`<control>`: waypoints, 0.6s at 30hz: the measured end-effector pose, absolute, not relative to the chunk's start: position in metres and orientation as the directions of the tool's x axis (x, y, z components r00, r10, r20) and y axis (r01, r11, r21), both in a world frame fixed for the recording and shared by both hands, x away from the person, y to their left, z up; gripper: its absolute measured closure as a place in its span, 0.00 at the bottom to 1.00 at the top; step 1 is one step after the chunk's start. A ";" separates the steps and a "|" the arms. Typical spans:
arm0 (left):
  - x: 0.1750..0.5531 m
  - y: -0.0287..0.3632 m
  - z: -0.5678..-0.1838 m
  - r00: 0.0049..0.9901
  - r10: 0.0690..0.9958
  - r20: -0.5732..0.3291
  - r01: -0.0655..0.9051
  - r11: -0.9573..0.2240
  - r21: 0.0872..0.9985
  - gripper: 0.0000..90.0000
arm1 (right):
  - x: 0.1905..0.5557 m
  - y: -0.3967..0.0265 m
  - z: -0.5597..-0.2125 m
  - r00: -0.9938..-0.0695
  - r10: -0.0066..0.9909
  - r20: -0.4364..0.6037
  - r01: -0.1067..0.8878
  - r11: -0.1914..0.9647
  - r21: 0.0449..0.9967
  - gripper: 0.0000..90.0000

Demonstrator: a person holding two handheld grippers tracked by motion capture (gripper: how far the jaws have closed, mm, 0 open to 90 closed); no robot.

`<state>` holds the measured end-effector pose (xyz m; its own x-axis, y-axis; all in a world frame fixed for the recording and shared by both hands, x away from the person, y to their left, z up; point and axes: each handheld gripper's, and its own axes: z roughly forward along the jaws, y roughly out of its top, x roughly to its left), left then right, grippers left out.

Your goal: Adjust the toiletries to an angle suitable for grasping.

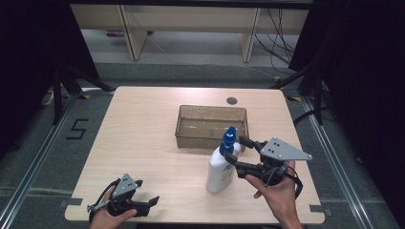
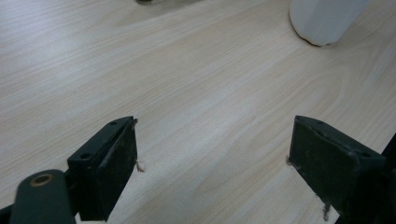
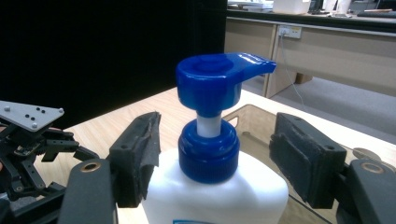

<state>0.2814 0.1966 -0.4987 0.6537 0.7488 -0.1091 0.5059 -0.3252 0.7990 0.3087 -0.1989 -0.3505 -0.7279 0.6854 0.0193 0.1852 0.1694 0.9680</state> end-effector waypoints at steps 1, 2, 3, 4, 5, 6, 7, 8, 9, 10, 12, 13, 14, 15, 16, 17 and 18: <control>0.281 0.197 -0.499 0.653 0.749 -0.109 0.506 -0.325 0.799 0.17 | 0.309 -0.198 -0.351 -0.731 0.681 0.032 0.200 0.169 0.965 0.37; 0.281 0.197 -0.499 0.651 0.751 -0.110 0.508 -0.323 0.799 0.16 | 0.311 -0.197 -0.351 -0.734 0.679 0.028 0.190 0.165 0.968 0.37; 0.281 0.196 -0.499 0.646 0.754 -0.121 0.509 -0.306 0.805 0.16 | 0.312 -0.196 -0.351 -0.735 0.677 0.035 0.192 0.160 0.968 0.37; 0.281 0.196 -0.499 0.646 0.754 -0.121 0.508 -0.306 0.805 0.17 | 0.313 -0.196 -0.350 -0.735 0.678 0.026 0.186 0.164 0.969 0.37; 0.282 0.196 -0.499 0.646 0.753 -0.121 0.508 -0.306 0.805 0.16 | 0.312 -0.194 -0.350 -0.736 0.674 0.054 0.213 0.156 0.964 0.37; 0.281 0.196 -0.499 0.645 0.755 -0.123 0.510 -0.305 0.804 0.16 | 0.313 -0.194 -0.350 -0.737 0.674 0.052 0.211 0.156 0.965 0.37; 0.281 0.196 -0.499 0.645 0.754 -0.122 0.510 -0.307 0.803 0.16 | 0.314 -0.194 -0.349 -0.732 0.680 0.034 0.195 0.162 0.967 0.37; 0.281 0.196 -0.499 0.646 0.754 -0.122 0.510 -0.306 0.804 0.16 | 0.316 -0.194 -0.350 -0.740 0.672 0.030 0.183 0.157 0.970 0.37; 0.281 0.196 -0.499 0.645 0.754 -0.123 0.510 -0.306 0.804 0.16 | 0.318 -0.194 -0.349 -0.730 0.683 0.015 0.182 0.173 0.968 0.37; 0.281 0.196 -0.499 0.645 0.754 -0.123 0.510 -0.306 0.804 0.16 | 0.318 -0.194 -0.349 -0.730 0.683 0.015 0.182 0.173 0.968 0.37; 0.282 0.196 -0.499 0.647 0.753 -0.121 0.508 -0.308 0.804 0.16 | 0.318 -0.192 -0.350 -0.740 0.670 0.049 0.198 0.147 0.969 0.37; 0.281 0.196 -0.499 0.645 0.754 -0.123 0.510 -0.305 0.804 0.16 | 0.319 -0.191 -0.349 -0.735 0.677 0.029 0.186 0.161 0.969 0.36; 0.281 0.196 -0.499 0.645 0.754 -0.123 0.510 -0.305 0.804 0.16 | 0.318 -0.190 -0.349 -0.732 0.680 0.041 0.199 0.155 0.968 0.36; 0.281 0.196 -0.499 0.645 0.754 -0.123 0.511 -0.305 0.804 0.17 | 0.319 -0.190 -0.349 -0.736 0.676 0.029 0.187 0.162 0.969 0.36; 0.281 0.196 -0.499 0.645 0.754 -0.123 0.511 -0.305 0.804 0.16 | 0.319 -0.190 -0.349 -0.736 0.676 0.029 0.187 0.162 0.969 0.36; 0.281 0.196 -0.499 0.646 0.754 -0.124 0.511 -0.306 0.804 0.16 | 0.320 -0.189 -0.349 -0.738 0.674 0.023 0.182 0.167 0.969 0.36; 0.281 0.196 -0.499 0.646 0.754 -0.124 0.511 -0.306 0.804 0.16 | 0.320 -0.188 -0.349 -0.737 0.675 0.037 0.197 0.163 0.967 0.36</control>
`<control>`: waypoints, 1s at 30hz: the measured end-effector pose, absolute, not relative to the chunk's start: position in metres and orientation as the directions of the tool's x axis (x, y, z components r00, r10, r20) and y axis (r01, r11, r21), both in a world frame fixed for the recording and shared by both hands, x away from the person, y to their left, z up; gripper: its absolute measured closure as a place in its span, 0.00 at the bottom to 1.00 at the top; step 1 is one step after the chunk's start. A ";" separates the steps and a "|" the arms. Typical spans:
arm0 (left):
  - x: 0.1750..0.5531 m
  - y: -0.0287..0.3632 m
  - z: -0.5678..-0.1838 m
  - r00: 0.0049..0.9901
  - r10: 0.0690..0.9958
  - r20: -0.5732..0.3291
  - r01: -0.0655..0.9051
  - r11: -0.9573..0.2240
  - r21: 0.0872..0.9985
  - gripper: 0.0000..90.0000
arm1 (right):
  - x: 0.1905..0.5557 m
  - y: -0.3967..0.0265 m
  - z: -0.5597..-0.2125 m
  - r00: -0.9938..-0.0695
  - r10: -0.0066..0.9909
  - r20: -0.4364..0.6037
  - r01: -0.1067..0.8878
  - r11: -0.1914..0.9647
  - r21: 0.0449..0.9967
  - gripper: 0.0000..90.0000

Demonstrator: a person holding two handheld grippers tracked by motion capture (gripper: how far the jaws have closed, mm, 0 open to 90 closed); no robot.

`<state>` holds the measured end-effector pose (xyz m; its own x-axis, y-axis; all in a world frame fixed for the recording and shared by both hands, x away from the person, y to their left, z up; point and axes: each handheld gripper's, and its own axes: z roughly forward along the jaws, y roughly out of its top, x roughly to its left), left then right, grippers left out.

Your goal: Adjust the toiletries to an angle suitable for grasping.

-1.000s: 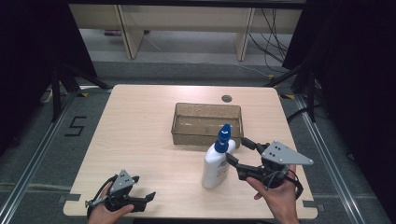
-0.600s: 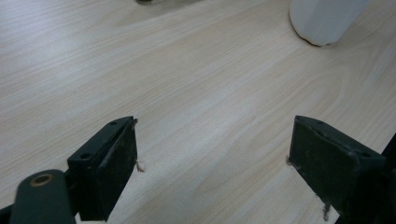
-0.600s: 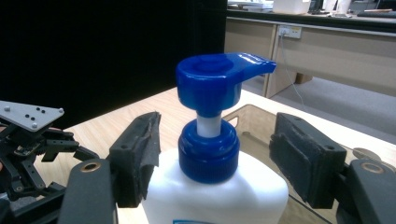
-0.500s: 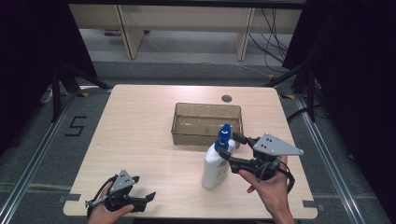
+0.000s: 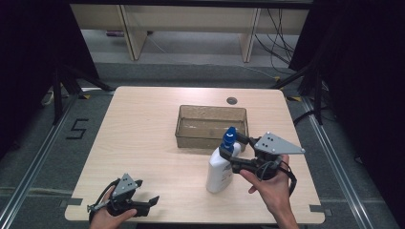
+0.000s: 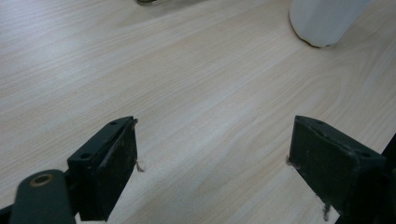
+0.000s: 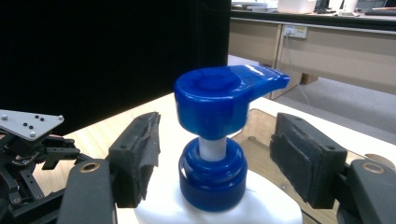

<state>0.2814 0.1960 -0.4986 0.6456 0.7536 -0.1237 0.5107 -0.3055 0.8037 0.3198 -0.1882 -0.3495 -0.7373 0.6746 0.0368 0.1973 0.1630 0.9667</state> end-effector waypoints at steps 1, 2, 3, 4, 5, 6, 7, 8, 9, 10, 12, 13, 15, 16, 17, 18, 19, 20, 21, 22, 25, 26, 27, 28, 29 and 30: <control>0.282 0.196 -0.499 0.646 0.753 -0.123 0.510 -0.306 0.804 0.17 | 0.321 -0.187 -0.350 -0.741 0.671 0.033 0.190 0.161 0.968 0.36; 0.282 0.196 -0.499 0.646 0.754 -0.123 0.510 -0.306 0.804 0.17 | 0.321 -0.187 -0.350 -0.741 0.671 0.033 0.190 0.161 0.968 0.36; 0.282 0.196 -0.499 0.647 0.753 -0.123 0.508 -0.304 0.806 0.16 | 0.321 -0.186 -0.350 -0.738 0.674 0.038 0.198 0.162 0.967 0.36; 0.282 0.196 -0.499 0.647 0.752 -0.123 0.508 -0.305 0.806 0.17 | 0.322 -0.186 -0.350 -0.738 0.674 0.029 0.188 0.164 0.968 0.36; 0.282 0.196 -0.499 0.646 0.753 -0.123 0.505 -0.301 0.809 0.16 | 0.323 -0.186 -0.350 -0.738 0.675 0.027 0.187 0.166 0.968 0.37; 0.282 0.196 -0.499 0.646 0.753 -0.123 0.504 -0.300 0.810 0.17 | 0.323 -0.185 -0.350 -0.739 0.673 0.026 0.187 0.168 0.968 0.37; 0.282 0.196 -0.499 0.645 0.754 -0.124 0.505 -0.299 0.809 0.16 | 0.324 -0.185 -0.350 -0.739 0.673 0.024 0.188 0.172 0.967 0.37; 0.282 0.196 -0.499 0.646 0.754 -0.123 0.507 -0.303 0.807 0.16 | 0.324 -0.185 -0.350 -0.739 0.673 0.024 0.188 0.172 0.967 0.37; 0.282 0.196 -0.499 0.645 0.754 -0.123 0.506 -0.300 0.809 0.17 | 0.324 -0.184 -0.351 -0.743 0.668 0.037 0.194 0.163 0.967 0.38; 0.282 0.196 -0.498 0.644 0.755 -0.123 0.510 -0.304 0.805 0.16 | 0.325 -0.184 -0.351 -0.740 0.672 0.021 0.183 0.172 0.968 0.38; 0.282 0.196 -0.498 0.643 0.756 -0.120 0.513 -0.310 0.800 0.16 | 0.326 -0.184 -0.351 -0.744 0.668 0.015 0.172 0.170 0.970 0.40; 0.282 0.196 -0.498 0.644 0.755 -0.120 0.513 -0.310 0.801 0.17 | 0.327 -0.184 -0.352 -0.745 0.666 0.019 0.174 0.168 0.970 0.41; 0.282 0.196 -0.498 0.646 0.754 -0.118 0.511 -0.313 0.800 0.16 | 0.328 -0.183 -0.352 -0.743 0.669 0.012 0.172 0.173 0.970 0.44; 0.282 0.196 -0.497 0.645 0.755 -0.117 0.511 -0.313 0.801 0.16 | 0.327 -0.183 -0.352 -0.746 0.666 0.030 0.190 0.169 0.967 0.45; 0.283 0.196 -0.498 0.648 0.752 -0.120 0.508 -0.309 0.804 0.16 | 0.328 -0.182 -0.354 -0.753 0.656 0.039 0.185 0.155 0.970 0.47; 0.283 0.196 -0.497 0.648 0.752 -0.120 0.509 -0.310 0.803 0.16 | 0.328 -0.182 -0.354 -0.756 0.654 0.035 0.182 0.159 0.970 0.49; 0.283 0.196 -0.497 0.646 0.754 -0.121 0.513 -0.311 0.800 0.16 | 0.328 -0.182 -0.354 -0.752 0.659 0.018 0.173 0.171 0.970 0.51; 0.283 0.197 -0.497 0.649 0.752 -0.114 0.512 -0.322 0.796 0.16 | 0.329 -0.181 -0.354 -0.760 0.649 0.026 0.170 0.161 0.972 0.53; 0.284 0.197 -0.497 0.650 0.752 -0.113 0.513 -0.323 0.795 0.16 | 0.329 -0.181 -0.354 -0.760 0.649 0.026 0.170 0.161 0.972 0.53; 0.284 0.198 -0.496 0.655 0.748 -0.106 0.511 -0.335 0.792 0.16 | 0.329 -0.182 -0.354 -0.758 0.653 0.005 0.153 0.171 0.973 0.54; 0.283 0.195 -0.497 0.647 0.752 -0.127 0.512 -0.305 0.803 0.16 | 0.329 -0.181 -0.355 -0.762 0.648 0.006 0.148 0.165 0.975 0.57; 0.283 0.195 -0.497 0.647 0.752 -0.128 0.513 -0.305 0.802 0.16 | 0.329 -0.181 -0.355 -0.763 0.646 0.003 0.144 0.166 0.976 0.58; 0.284 0.195 -0.497 0.646 0.753 -0.127 0.514 -0.305 0.802 0.16 | 0.329 -0.181 -0.355 -0.761 0.649 0.004 0.145 0.164 0.976 0.60; 0.284 0.198 -0.496 0.656 0.747 -0.109 0.512 -0.334 0.791 0.16 | 0.329 -0.181 -0.355 -0.761 0.649 0.004 0.145 0.164 0.976 0.60; 0.284 0.198 -0.496 0.655 0.748 -0.111 0.516 -0.334 0.789 0.16 | 0.329 -0.180 -0.355 -0.764 0.646 0.012 0.150 0.158 0.976 0.61; 0.284 0.198 -0.496 0.656 0.747 -0.109 0.513 -0.335 0.790 0.17 | 0.329 -0.179 -0.355 -0.775 0.632 0.031 0.158 0.145 0.977 0.62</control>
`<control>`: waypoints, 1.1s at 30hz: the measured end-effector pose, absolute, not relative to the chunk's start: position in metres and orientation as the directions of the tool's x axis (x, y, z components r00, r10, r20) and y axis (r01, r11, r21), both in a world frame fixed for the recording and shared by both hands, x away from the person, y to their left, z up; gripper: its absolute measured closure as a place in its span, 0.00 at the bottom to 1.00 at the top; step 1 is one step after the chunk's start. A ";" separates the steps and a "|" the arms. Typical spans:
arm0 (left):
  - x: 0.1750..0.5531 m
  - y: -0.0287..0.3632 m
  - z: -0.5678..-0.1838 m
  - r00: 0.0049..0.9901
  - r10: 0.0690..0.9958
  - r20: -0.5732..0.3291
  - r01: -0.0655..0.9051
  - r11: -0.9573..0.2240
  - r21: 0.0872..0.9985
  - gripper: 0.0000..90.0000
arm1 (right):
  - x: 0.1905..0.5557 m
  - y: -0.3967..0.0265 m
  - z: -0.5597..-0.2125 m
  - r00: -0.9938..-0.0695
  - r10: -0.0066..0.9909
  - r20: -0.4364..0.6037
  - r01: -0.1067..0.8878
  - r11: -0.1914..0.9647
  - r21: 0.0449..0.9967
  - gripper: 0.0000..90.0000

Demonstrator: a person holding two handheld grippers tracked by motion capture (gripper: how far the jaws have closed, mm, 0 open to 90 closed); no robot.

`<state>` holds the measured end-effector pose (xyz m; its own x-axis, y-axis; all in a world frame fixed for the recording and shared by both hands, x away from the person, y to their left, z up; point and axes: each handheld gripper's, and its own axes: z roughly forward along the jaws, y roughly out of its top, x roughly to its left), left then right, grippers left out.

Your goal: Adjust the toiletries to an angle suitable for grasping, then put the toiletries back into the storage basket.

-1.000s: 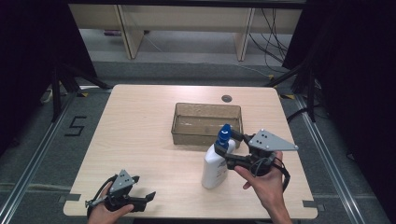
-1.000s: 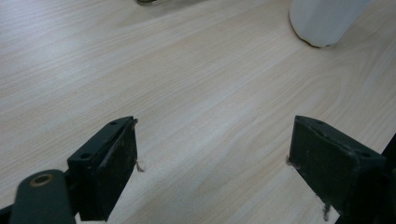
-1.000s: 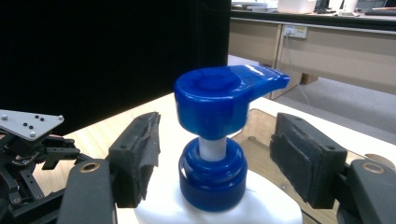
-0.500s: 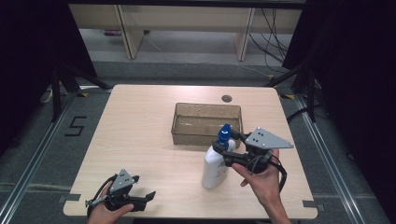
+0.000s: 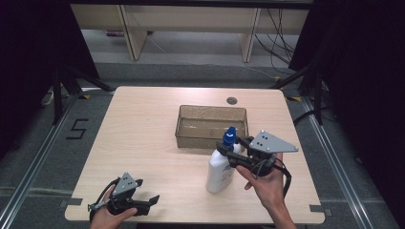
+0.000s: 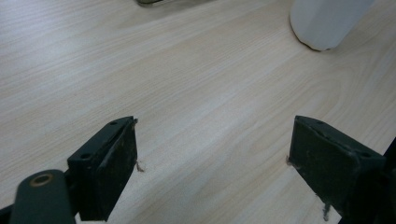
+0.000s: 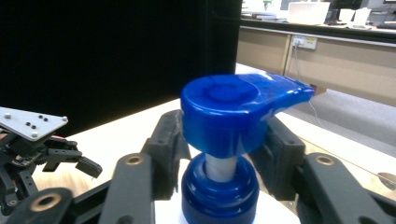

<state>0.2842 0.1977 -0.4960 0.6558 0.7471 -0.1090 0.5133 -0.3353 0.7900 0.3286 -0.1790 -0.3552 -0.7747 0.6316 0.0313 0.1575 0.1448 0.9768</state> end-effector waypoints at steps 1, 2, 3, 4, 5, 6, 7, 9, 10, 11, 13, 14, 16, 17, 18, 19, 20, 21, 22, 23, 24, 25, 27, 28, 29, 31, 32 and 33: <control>0.284 0.197 -0.496 0.652 0.749 -0.116 0.513 -0.323 0.795 0.16 | 0.328 -0.179 -0.355 -0.775 0.630 0.036 0.163 0.144 0.976 0.63; 0.283 0.195 -0.496 0.644 0.754 -0.126 0.518 -0.309 0.798 0.16 | 0.327 -0.179 -0.354 -0.773 0.634 0.036 0.167 0.148 0.975 0.64; 0.283 0.195 -0.496 0.646 0.753 -0.127 0.517 -0.309 0.799 0.16 | 0.327 -0.179 -0.354 -0.769 0.639 0.020 0.149 0.148 0.978 0.65; 0.283 0.195 -0.496 0.647 0.752 -0.126 0.517 -0.310 0.798 0.16 | 0.328 -0.179 -0.355 -0.771 0.636 0.022 0.142 0.138 0.980 0.66; 0.283 0.195 -0.497 0.647 0.752 -0.126 0.517 -0.311 0.797 0.16 | 0.329 -0.180 -0.355 -0.766 0.643 0.004 0.127 0.146 0.981 0.67; 0.284 0.195 -0.497 0.651 0.749 -0.124 0.514 -0.315 0.797 0.16 | 0.329 -0.180 -0.355 -0.766 0.643 0.004 0.127 0.146 0.981 0.67; 0.284 0.195 -0.497 0.648 0.752 -0.123 0.518 -0.316 0.795 0.16 | 0.329 -0.180 -0.355 -0.766 0.642 0.004 0.127 0.144 0.981 0.67; 0.284 0.195 -0.496 0.651 0.749 -0.123 0.516 -0.318 0.795 0.16 | 0.328 -0.180 -0.355 -0.767 0.642 0.023 0.147 0.140 0.979 0.67; 0.284 0.195 -0.496 0.652 0.748 -0.124 0.513 -0.314 0.799 0.16 | 0.328 -0.180 -0.355 -0.767 0.642 0.023 0.147 0.140 0.979 0.67; 0.284 0.195 -0.496 0.658 0.744 -0.118 0.511 -0.326 0.796 0.16 | 0.328 -0.179 -0.355 -0.766 0.642 0.024 0.145 0.136 0.980 0.67; 0.284 0.195 -0.496 0.652 0.747 -0.128 0.513 -0.311 0.800 0.16 | 0.327 -0.178 -0.355 -0.762 0.648 0.015 0.134 0.136 0.982 0.67; 0.285 0.195 -0.496 0.655 0.744 -0.127 0.514 -0.316 0.797 0.16 | 0.328 -0.178 -0.355 -0.756 0.654 -0.011 0.117 0.152 0.981 0.68; 0.284 0.194 -0.497 0.650 0.750 -0.127 0.514 -0.310 0.800 0.16 | 0.326 -0.176 -0.355 -0.750 0.661 0.005 0.127 0.137 0.983 0.68; 0.285 0.195 -0.497 0.658 0.743 -0.123 0.512 -0.321 0.797 0.16 | 0.326 -0.177 -0.355 -0.749 0.663 -0.015 0.115 0.152 0.982 0.68; 0.285 0.195 -0.497 0.658 0.743 -0.122 0.510 -0.321 0.798 0.17 | 0.326 -0.177 -0.355 -0.747 0.664 -0.008 0.122 0.149 0.981 0.68; 0.285 0.196 -0.496 0.667 0.738 -0.102 0.504 -0.345 0.792 0.16 | 0.326 -0.178 -0.354 -0.751 0.661 -0.007 0.124 0.152 0.981 0.68; 0.284 0.195 -0.497 0.661 0.742 -0.114 0.505 -0.328 0.798 0.17 | 0.326 -0.178 -0.354 -0.748 0.664 -0.012 0.119 0.151 0.981 0.68; 0.284 0.195 -0.496 0.659 0.743 -0.114 0.508 -0.328 0.796 0.17 | 0.326 -0.177 -0.355 -0.745 0.667 -0.015 0.115 0.150 0.982 0.68; 0.284 0.196 -0.495 0.660 0.744 -0.105 0.509 -0.341 0.790 0.17 | 0.326 -0.177 -0.354 -0.746 0.665 -0.016 0.117 0.154 0.981 0.68; 0.284 0.195 -0.496 0.652 0.748 -0.123 0.512 -0.315 0.799 0.16 | 0.326 -0.175 -0.354 -0.747 0.665 -0.005 0.124 0.146 0.981 0.68; 0.284 0.195 -0.496 0.654 0.746 -0.125 0.510 -0.313 0.801 0.16 | 0.327 -0.175 -0.355 -0.749 0.662 -0.006 0.120 0.145 0.982 0.68; 0.284 0.195 -0.496 0.652 0.748 -0.123 0.513 -0.315 0.799 0.16 | 0.328 -0.175 -0.354 -0.751 0.660 -0.016 0.109 0.148 0.983 0.68; 0.284 0.197 -0.495 0.663 0.740 -0.111 0.509 -0.336 0.792 0.16 | 0.328 -0.175 -0.353 -0.744 0.668 0.005 0.134 0.141 0.981 0.68; 0.284 0.197 -0.495 0.663 0.740 -0.111 0.509 -0.336 0.792 0.16 | 0.328 -0.175 -0.353 -0.744 0.668 0.005 0.134 0.141 0.981 0.68; 0.284 0.197 -0.496 0.662 0.741 -0.111 0.506 -0.333 0.796 0.16 | 0.329 -0.176 -0.353 -0.741 0.671 -0.006 0.124 0.146 0.981 0.68; 0.283 0.196 -0.496 0.658 0.743 -0.123 0.508 -0.317 0.801 0.17 | 0.329 -0.175 -0.353 -0.742 0.670 0.013 0.147 0.145 0.978 0.68; 0.283 0.197 -0.496 0.657 0.744 -0.121 0.506 -0.317 0.802 0.16 | 0.329 -0.175 -0.352 -0.741 0.672 0.009 0.144 0.145 0.979 0.68; 0.283 0.196 -0.496 0.655 0.745 -0.127 0.508 -0.310 0.804 0.17 | 0.330 -0.175 -0.352 -0.741 0.671 0.007 0.141 0.146 0.979 0.68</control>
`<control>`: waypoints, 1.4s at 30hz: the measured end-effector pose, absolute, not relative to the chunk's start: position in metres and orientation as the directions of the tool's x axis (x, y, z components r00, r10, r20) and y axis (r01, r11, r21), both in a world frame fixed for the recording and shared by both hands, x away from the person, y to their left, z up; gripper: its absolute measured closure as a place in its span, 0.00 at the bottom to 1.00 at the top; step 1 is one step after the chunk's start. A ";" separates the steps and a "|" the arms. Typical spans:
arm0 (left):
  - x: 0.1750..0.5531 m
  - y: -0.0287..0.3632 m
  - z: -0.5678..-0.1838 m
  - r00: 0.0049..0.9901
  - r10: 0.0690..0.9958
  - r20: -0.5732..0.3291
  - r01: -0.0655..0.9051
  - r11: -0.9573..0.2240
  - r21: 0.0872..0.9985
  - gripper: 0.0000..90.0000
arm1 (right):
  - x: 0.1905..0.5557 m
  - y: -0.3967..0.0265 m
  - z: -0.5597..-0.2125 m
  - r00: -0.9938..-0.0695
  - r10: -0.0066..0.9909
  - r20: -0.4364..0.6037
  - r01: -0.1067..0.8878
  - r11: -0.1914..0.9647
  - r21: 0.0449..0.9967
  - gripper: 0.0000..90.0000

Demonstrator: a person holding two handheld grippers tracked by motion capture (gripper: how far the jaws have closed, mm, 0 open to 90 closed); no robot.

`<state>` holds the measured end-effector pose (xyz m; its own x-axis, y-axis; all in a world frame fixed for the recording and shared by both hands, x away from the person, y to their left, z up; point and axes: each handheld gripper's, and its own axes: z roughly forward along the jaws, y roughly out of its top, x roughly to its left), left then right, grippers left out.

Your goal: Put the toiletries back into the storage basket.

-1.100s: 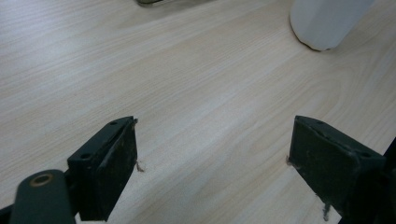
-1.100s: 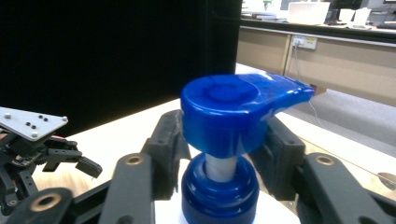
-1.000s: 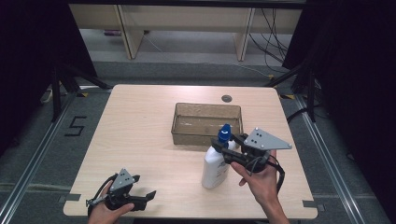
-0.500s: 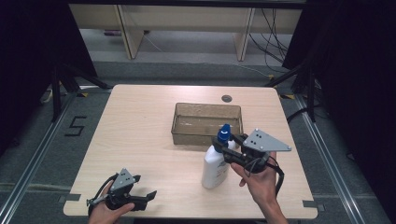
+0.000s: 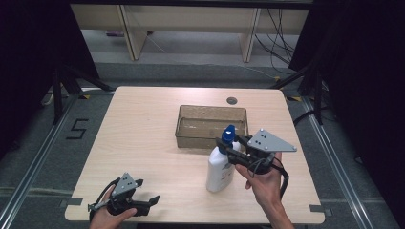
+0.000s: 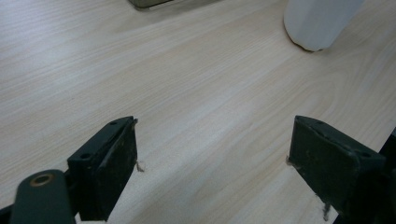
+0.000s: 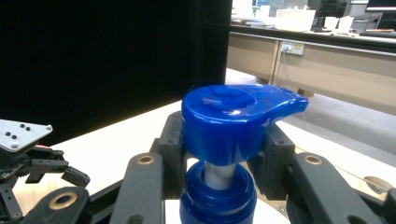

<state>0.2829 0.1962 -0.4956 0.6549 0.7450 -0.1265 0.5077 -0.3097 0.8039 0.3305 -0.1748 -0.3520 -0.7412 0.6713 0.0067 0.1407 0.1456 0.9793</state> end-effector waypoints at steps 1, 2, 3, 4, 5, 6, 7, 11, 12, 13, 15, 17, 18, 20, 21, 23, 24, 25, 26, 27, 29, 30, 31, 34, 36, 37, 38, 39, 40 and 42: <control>0.283 0.196 -0.496 0.651 0.748 -0.130 0.507 -0.301 0.808 0.17 | 0.330 -0.175 -0.352 -0.741 0.671 0.007 0.141 0.146 0.979 0.68; 0.283 0.196 -0.496 0.650 0.748 -0.130 0.508 -0.301 0.807 0.17 | 0.331 -0.174 -0.352 -0.744 0.668 0.014 0.140 0.135 0.981 0.68; 0.283 0.196 -0.496 0.656 0.745 -0.124 0.507 -0.312 0.804 0.16 | 0.332 -0.175 -0.351 -0.743 0.670 0.010 0.139 0.139 0.980 0.68; 0.283 0.196 -0.496 0.654 0.746 -0.126 0.509 -0.311 0.803 0.16 | 0.332 -0.175 -0.351 -0.742 0.669 0.027 0.153 0.131 0.979 0.68; 0.283 0.196 -0.496 0.648 0.752 -0.124 0.511 -0.308 0.803 0.16 | 0.333 -0.176 -0.350 -0.744 0.668 0.020 0.138 0.124 0.983 0.68; 0.283 0.196 -0.497 0.651 0.749 -0.124 0.507 -0.306 0.806 0.16 | 0.334 -0.178 -0.349 -0.737 0.676 0.011 0.127 0.122 0.984 0.68; 0.283 0.196 -0.496 0.652 0.747 -0.129 0.510 -0.306 0.804 0.17 | 0.333 -0.178 -0.348 -0.741 0.670 0.046 0.160 0.110 0.981 0.68; 0.283 0.196 -0.496 0.648 0.750 -0.131 0.510 -0.300 0.806 0.16 | 0.334 -0.181 -0.342 -0.739 0.672 0.039 0.139 0.096 0.986 0.67; 0.283 0.196 -0.496 0.647 0.753 -0.121 0.508 -0.308 0.804 0.17 | 0.334 -0.181 -0.339 -0.738 0.673 0.050 0.149 0.091 0.985 0.67; 0.283 0.196 -0.496 0.651 0.749 -0.124 0.506 -0.307 0.806 0.17 | 0.334 -0.181 -0.339 -0.738 0.673 0.050 0.149 0.091 0.985 0.67; 0.283 0.197 -0.495 0.656 0.746 -0.118 0.504 -0.316 0.804 0.17 | 0.335 -0.181 -0.337 -0.739 0.673 0.040 0.135 0.089 0.987 0.67; 0.283 0.197 -0.496 0.655 0.745 -0.124 0.504 -0.308 0.807 0.17 | 0.335 -0.181 -0.335 -0.737 0.675 0.042 0.141 0.092 0.986 0.67; 0.283 0.196 -0.497 0.652 0.748 -0.126 0.505 -0.304 0.808 0.16 | 0.337 -0.182 -0.334 -0.732 0.681 0.020 0.116 0.095 0.989 0.67; 0.283 0.196 -0.496 0.653 0.747 -0.125 0.505 -0.307 0.807 0.16 | 0.337 -0.183 -0.333 -0.732 0.681 0.027 0.125 0.095 0.988 0.67; 0.283 0.196 -0.496 0.653 0.747 -0.125 0.505 -0.307 0.807 0.17 | 0.337 -0.183 -0.332 -0.735 0.677 0.045 0.141 0.087 0.986 0.67; 0.283 0.197 -0.496 0.657 0.745 -0.119 0.504 -0.316 0.804 0.16 | 0.338 -0.184 -0.329 -0.733 0.679 0.034 0.124 0.085 0.989 0.67; 0.284 0.198 -0.496 0.656 0.746 -0.118 0.503 -0.315 0.805 0.16 | 0.338 -0.184 -0.326 -0.733 0.680 0.029 0.118 0.085 0.989 0.67; 0.284 0.198 -0.496 0.656 0.746 -0.118 0.503 -0.315 0.805 0.16 | 0.338 -0.184 -0.326 -0.733 0.680 0.029 0.118 0.085 0.989 0.67; 0.284 0.198 -0.496 0.652 0.749 -0.117 0.502 -0.311 0.807 0.17 | 0.338 -0.184 -0.323 -0.732 0.680 0.030 0.115 0.081 0.990 0.67; 0.284 0.198 -0.496 0.653 0.748 -0.117 0.502 -0.312 0.807 0.17 | 0.338 -0.184 -0.323 -0.732 0.680 0.030 0.115 0.081 0.990 0.67; 0.283 0.198 -0.495 0.648 0.753 -0.111 0.509 -0.321 0.798 0.16 | 0.338 -0.183 -0.320 -0.735 0.677 0.038 0.123 0.077 0.989 0.67; 0.283 0.197 -0.496 0.649 0.752 -0.116 0.504 -0.311 0.806 0.16 | 0.339 -0.183 -0.318 -0.736 0.676 0.029 0.105 0.072 0.992 0.67; 0.283 0.198 -0.496 0.650 0.751 -0.115 0.507 -0.316 0.802 0.16 | 0.339 -0.182 -0.316 -0.738 0.674 0.030 0.108 0.074 0.991 0.67; 0.283 0.198 -0.496 0.645 0.754 -0.123 0.513 -0.309 0.801 0.17 | 0.342 -0.181 -0.311 -0.739 0.673 0.020 0.094 0.074 0.993 0.67; 0.283 0.198 -0.496 0.645 0.754 -0.122 0.513 -0.309 0.801 0.17 | 0.343 -0.180 -0.309 -0.742 0.670 0.034 0.102 0.063 0.993 0.67; 0.283 0.198 -0.496 0.645 0.754 -0.122 0.512 -0.309 0.802 0.17 | 0.343 -0.180 -0.309 -0.742 0.670 0.034 0.102 0.063 0.993 0.67; 0.283 0.197 -0.496 0.645 0.754 -0.123 0.513 -0.308 0.801 0.17 | 0.344 -0.179 -0.306 -0.741 0.670 0.041 0.110 0.060 0.992 0.67; 0.283 0.197 -0.496 0.645 0.754 -0.123 0.513 -0.309 0.801 0.17 | 0.344 -0.179 -0.306 -0.741 0.670 0.041 0.110 0.060 0.992 0.67; 0.284 0.197 -0.497 0.648 0.751 -0.124 0.510 -0.308 0.803 0.16 | 0.346 -0.179 -0.305 -0.743 0.668 0.031 0.097 0.062 0.993 0.68; 0.283 0.198 -0.496 0.645 0.754 -0.122 0.512 -0.308 0.801 0.16 | 0.347 -0.179 -0.302 -0.741 0.671 0.024 0.086 0.059 0.995 0.67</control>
<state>0.2832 0.1976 -0.4964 0.6451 0.7542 -0.1223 0.5125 -0.3084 0.8014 0.3472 -0.1791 -0.3018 -0.7406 0.6715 0.0243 0.0859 0.0587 0.9946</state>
